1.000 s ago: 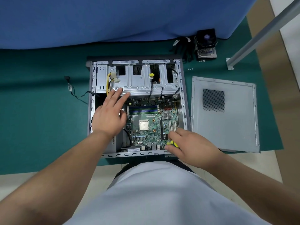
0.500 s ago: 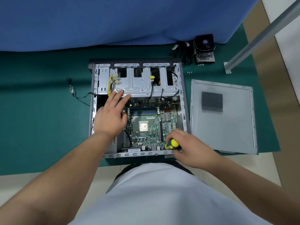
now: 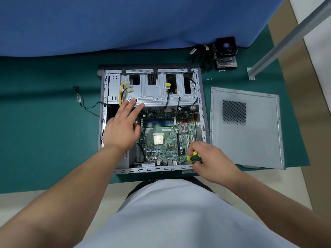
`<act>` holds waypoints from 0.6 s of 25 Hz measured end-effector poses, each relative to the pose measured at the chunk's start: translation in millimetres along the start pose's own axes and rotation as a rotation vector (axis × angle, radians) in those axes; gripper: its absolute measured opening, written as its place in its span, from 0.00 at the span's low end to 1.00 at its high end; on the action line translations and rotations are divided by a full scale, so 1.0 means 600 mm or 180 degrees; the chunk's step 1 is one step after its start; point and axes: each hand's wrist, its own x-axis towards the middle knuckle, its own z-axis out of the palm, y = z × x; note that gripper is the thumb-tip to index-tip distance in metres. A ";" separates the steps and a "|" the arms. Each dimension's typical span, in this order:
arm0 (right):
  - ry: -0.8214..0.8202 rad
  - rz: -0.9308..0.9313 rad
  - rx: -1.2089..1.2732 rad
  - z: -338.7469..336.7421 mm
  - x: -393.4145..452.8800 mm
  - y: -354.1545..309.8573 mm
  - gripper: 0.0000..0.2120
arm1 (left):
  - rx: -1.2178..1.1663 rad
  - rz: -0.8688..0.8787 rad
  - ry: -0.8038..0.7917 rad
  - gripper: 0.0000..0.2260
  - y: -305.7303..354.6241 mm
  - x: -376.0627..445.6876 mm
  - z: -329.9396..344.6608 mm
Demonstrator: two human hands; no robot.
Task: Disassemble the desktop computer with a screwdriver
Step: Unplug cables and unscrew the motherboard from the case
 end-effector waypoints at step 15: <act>0.1205 0.0525 0.1326 -0.065 0.001 0.004 0.13 | -0.1341 -0.0061 0.0317 0.19 0.039 -0.018 -0.023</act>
